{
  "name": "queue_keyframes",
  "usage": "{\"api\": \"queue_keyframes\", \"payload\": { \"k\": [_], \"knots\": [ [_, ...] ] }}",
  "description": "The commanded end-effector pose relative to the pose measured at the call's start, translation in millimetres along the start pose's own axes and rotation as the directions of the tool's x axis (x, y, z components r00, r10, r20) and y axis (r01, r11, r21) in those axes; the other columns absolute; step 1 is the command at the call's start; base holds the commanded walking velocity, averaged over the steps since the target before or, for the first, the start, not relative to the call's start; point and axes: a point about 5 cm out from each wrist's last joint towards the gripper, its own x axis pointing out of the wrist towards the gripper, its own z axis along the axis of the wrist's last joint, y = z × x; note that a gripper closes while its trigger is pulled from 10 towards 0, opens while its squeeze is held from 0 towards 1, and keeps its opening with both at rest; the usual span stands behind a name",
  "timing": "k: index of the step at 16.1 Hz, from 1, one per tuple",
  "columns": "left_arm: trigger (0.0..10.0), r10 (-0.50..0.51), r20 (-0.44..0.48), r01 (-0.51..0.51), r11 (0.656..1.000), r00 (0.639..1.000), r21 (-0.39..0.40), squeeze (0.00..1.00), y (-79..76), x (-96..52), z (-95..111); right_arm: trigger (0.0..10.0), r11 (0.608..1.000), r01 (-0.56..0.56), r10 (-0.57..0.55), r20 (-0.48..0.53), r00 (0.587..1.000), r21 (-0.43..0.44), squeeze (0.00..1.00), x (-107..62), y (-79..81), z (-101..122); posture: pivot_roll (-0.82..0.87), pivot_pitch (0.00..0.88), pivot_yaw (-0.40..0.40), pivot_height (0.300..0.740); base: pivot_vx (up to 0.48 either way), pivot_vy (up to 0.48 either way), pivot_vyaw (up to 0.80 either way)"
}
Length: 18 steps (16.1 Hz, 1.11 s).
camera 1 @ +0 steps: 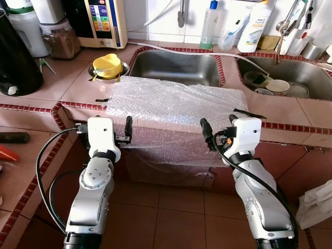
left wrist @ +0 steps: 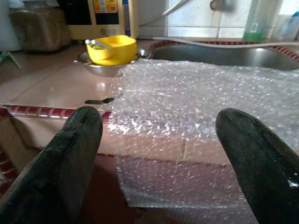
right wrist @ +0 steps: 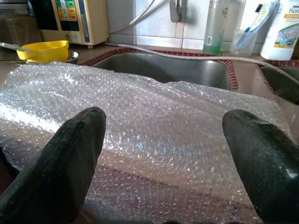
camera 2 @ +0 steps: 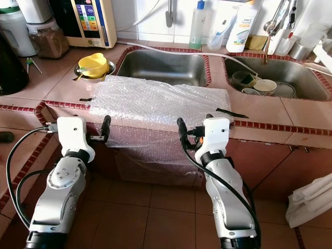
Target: Kitchen organization
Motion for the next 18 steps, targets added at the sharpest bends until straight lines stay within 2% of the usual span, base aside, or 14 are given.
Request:
{"api": "queue_keyframes", "payload": {
  "k": [1, 3, 8, 18],
  "knots": [
    [10.0, -0.010, 0.032, 0.010, 1.000, 0.999, 0.003, 0.00, 0.2, -0.2, 7.5, 10.0, 1.000, 0.007, -0.007, 0.040, 0.999, -0.007, 0.00, 0.9, -1.8, 10.0, -0.07, 0.047, 0.002, 0.740, 0.000, 0.000, 0.00],
    [10.0, -0.062, 0.044, 0.064, 0.997, 0.997, -0.042, 0.00, -4.9, -1.4, 9.6, 10.0, 0.999, -0.019, 0.022, 0.062, 0.998, -0.041, 0.00, 2.0, 2.4, 14.8, -0.07, 0.045, 0.004, 0.740, 0.000, 0.000, 0.00],
    [10.0, -0.075, 0.043, 0.077, 0.996, 0.996, -0.052, 0.00, -5.9, -3.3, 9.2, 10.0, 0.999, -0.012, 0.014, 0.044, 0.999, -0.034, 0.00, -0.9, 1.6, 8.9, -0.07, 0.051, 0.002, 0.740, 0.000, 0.000, 0.00],
    [10.0, -0.091, 0.033, 0.093, 0.994, 0.995, -0.065, 0.00, -6.8, -4.8, 7.5, 10.0, 0.999, 0.015, -0.013, 0.042, 0.999, -0.049, 0.00, -3.2, -2.3, 7.2, -0.07, 0.058, 0.006, 0.740, 0.263, 0.000, 0.00]
  ]
}}
